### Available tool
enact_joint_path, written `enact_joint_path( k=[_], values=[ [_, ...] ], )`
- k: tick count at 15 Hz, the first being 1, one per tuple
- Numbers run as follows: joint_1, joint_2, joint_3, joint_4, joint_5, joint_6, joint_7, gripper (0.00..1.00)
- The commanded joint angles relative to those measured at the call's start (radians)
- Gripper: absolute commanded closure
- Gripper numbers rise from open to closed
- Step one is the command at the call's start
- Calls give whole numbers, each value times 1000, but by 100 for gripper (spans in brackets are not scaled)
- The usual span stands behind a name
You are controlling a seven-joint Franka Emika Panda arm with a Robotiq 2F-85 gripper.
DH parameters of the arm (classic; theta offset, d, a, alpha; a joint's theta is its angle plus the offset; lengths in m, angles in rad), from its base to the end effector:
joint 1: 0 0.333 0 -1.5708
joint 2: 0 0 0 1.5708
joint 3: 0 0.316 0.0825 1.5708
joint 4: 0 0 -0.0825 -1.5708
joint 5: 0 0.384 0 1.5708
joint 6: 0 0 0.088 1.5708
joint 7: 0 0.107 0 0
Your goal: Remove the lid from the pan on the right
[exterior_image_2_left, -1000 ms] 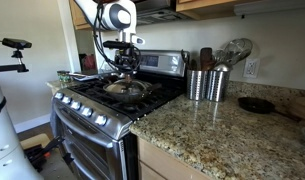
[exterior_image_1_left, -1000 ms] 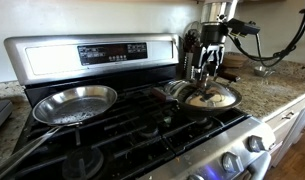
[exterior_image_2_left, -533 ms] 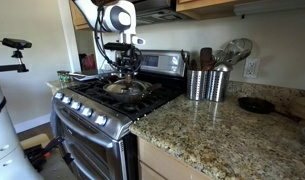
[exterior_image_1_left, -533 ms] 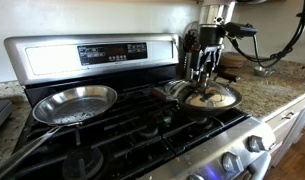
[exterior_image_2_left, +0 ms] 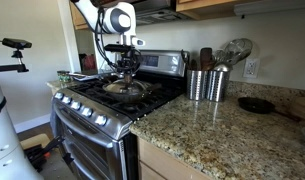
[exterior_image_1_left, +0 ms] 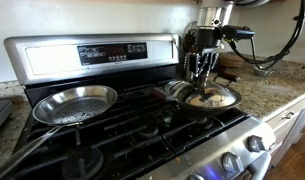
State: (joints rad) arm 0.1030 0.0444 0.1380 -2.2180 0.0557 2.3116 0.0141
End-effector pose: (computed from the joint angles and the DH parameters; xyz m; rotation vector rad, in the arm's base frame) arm 0.5222 0.1292 0.3614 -3.0729 -0.2929 -0.0664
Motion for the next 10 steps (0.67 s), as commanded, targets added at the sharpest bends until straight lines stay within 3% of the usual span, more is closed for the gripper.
enact_joint_path(
  k=[1, 10],
  values=[
    [11, -23, -4, -2, -14, -22, 38, 80],
    [-3, -161, -18, 16, -16, -138, -4, 80]
  ],
)
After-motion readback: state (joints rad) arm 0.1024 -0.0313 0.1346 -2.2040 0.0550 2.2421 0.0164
